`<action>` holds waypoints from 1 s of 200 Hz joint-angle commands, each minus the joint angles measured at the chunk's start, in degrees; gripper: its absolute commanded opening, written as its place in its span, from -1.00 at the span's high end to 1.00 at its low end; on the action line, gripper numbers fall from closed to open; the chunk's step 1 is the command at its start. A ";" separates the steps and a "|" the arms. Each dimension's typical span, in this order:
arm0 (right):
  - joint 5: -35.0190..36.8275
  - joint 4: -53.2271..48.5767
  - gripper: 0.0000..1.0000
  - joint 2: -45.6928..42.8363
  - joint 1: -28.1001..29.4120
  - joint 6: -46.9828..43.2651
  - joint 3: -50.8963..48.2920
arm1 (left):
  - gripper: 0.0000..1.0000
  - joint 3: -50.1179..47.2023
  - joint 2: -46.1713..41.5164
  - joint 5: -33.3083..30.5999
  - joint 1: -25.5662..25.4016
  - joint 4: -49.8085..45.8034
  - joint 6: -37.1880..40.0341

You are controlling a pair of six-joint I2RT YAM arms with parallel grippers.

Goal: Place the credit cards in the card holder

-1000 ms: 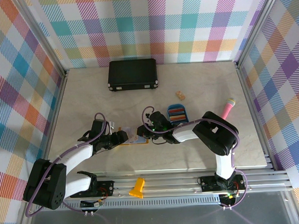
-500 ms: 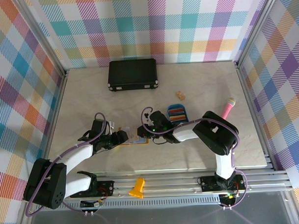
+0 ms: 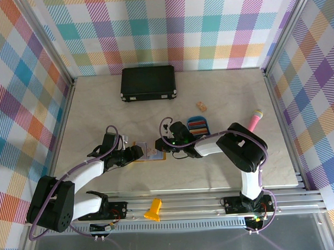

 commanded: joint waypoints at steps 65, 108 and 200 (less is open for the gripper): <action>-2.77 4.03 1.00 3.53 1.87 7.06 -0.85 | -0.32 0.31 1.39 -0.54 0.79 -1.31 0.90; -4.12 4.40 1.00 4.35 1.92 12.39 -0.74 | -0.32 0.32 1.44 -0.44 0.78 -1.40 0.93; 0.29 4.18 1.00 3.59 4.34 12.96 -2.15 | -0.32 0.49 1.91 -0.25 0.79 -1.20 1.08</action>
